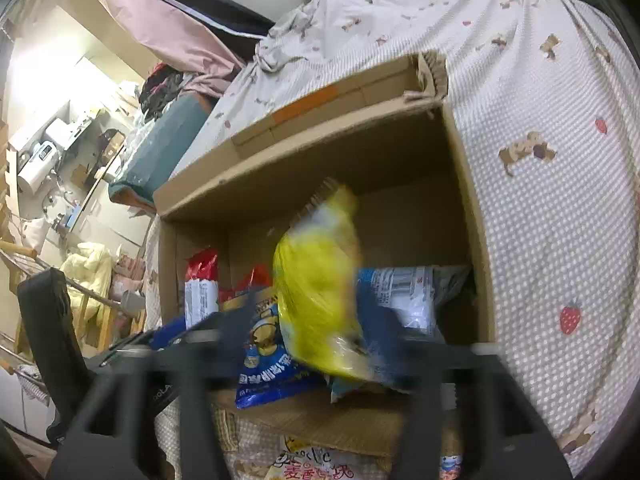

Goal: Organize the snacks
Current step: 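Carry both held snacks into the box and open both grippers, then grasp the white Power's chip bag with the left gripper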

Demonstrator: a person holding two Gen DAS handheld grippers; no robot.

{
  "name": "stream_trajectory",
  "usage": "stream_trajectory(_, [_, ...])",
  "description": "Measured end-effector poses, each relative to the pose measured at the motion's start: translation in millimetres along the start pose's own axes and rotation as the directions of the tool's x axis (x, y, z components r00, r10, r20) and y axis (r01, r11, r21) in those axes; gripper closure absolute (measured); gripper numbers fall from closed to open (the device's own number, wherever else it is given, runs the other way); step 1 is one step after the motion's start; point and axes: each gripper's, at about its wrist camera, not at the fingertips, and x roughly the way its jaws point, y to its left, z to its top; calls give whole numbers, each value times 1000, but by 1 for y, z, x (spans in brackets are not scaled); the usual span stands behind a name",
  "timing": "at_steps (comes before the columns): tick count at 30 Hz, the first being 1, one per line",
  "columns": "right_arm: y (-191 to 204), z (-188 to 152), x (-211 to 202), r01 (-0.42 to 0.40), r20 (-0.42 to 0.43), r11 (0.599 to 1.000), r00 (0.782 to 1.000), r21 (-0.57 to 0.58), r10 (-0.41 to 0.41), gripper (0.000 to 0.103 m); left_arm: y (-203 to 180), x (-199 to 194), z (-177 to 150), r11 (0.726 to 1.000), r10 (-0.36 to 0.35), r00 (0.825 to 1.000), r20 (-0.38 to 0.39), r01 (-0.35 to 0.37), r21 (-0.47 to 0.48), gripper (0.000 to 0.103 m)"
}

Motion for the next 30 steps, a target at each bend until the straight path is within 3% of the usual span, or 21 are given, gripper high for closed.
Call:
stream_trajectory(1, [1, 1, -5, 13, 30, 1000, 999, -6, -13, 10, 0, -1, 0, 1000, 4, 1000, -1, -4, -3, 40])
stream_trajectory(4, [7, 5, -13, 15, 58, 999, 998, -35, -13, 10, 1, -11, 0, 1000, -10, 999, 43, 11, -18, 14])
stream_trajectory(17, [-8, 13, -22, 7, 70, 999, 998, 35, -9, 10, 17, -23, 4, 995, -16, 997, 73, 22, -94, 13])
stream_trajectory(30, [-5, 10, -46, 15, 95, 1000, 995, 3, -15, 10, 17, -55, -6, 997, 3, 991, 132, 7, -71, 13])
